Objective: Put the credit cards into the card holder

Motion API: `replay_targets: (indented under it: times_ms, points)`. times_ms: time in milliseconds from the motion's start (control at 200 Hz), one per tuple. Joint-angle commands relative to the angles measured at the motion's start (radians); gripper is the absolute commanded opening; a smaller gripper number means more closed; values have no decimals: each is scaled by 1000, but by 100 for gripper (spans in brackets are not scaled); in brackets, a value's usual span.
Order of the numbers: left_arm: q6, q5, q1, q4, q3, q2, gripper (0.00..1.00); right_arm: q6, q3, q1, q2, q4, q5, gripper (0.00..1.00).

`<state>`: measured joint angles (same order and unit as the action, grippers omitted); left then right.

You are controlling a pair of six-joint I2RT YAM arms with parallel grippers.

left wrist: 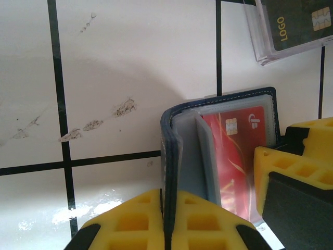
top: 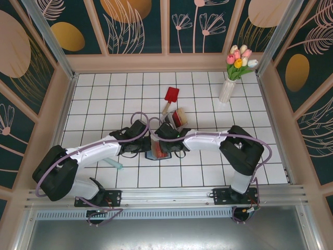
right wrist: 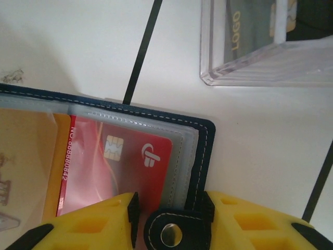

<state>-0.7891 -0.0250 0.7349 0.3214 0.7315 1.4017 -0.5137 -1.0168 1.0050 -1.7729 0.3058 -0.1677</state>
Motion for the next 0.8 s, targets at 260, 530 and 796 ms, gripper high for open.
replay_targets:
  times_ms: [260,530,796]
  points:
    - [-2,14,-1,17,-3,-20,0,-75,-6,40,10,106,-138,26]
    - [11,25,0,34,7,-23,0,-114,35,29,81,133,-179,13]
    - [65,30,-1,117,90,18,0,-135,167,-73,207,19,-42,11]
